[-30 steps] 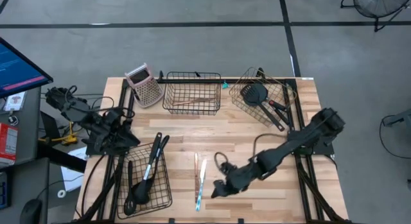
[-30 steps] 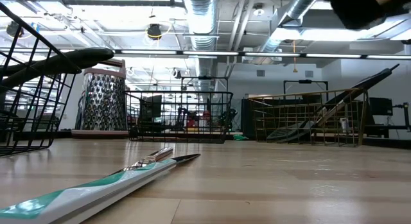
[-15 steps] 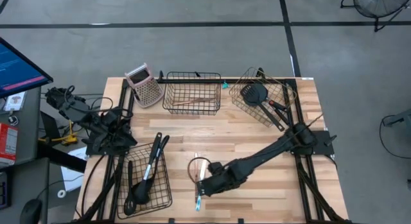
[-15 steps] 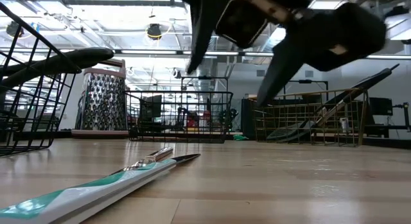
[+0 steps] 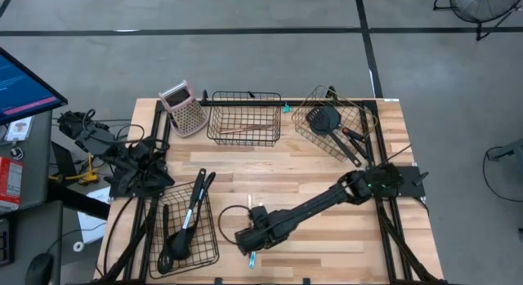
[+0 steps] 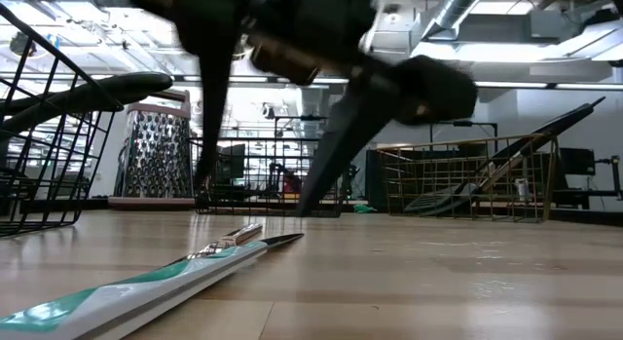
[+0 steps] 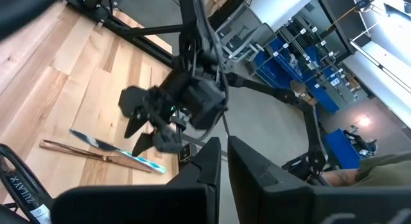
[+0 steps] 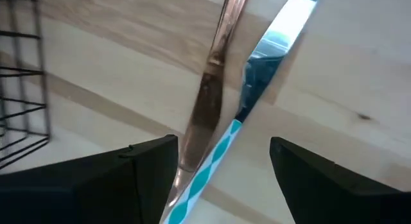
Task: Pick & Place Kitchen Items
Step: Put the blue knife into the top black wire basket
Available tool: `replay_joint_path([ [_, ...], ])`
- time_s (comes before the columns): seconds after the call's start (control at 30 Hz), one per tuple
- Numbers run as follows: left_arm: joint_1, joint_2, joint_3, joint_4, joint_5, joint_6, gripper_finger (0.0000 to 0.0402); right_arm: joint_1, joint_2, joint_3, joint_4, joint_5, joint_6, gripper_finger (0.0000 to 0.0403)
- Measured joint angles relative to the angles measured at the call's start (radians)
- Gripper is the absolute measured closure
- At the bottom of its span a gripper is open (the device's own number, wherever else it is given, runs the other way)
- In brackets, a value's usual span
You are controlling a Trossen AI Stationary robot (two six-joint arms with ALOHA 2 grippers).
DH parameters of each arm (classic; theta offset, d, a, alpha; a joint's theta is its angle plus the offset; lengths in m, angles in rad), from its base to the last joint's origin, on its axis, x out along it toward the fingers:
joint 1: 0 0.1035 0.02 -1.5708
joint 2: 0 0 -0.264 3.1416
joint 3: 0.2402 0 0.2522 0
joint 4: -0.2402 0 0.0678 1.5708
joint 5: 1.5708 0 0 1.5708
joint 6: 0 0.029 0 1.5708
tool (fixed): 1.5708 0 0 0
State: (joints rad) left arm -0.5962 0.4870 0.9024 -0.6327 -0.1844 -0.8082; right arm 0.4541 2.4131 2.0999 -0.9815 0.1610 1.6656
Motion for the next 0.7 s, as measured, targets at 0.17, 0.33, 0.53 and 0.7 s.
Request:
replay_joint_path([
  [0.17,0.0,0.0,0.0,0.0,0.0,0.0,0.039,0.002,0.089,0.084,0.0,-0.006,0.001,0.0159],
  [0.33,0.0,0.0,0.0,-0.001,0.0,0.0,0.039,0.005,0.142,0.148,-0.036,-0.033,0.014,0.0162],
  [0.53,0.0,0.0,0.0,-0.002,0.0,0.0,0.039,0.005,0.15,0.154,-0.089,-0.038,0.045,0.0209],
  [0.7,0.0,0.0,0.0,-0.003,0.0,0.02,0.039,-0.004,0.15,0.153,-0.112,-0.057,-0.003,0.0265],
])
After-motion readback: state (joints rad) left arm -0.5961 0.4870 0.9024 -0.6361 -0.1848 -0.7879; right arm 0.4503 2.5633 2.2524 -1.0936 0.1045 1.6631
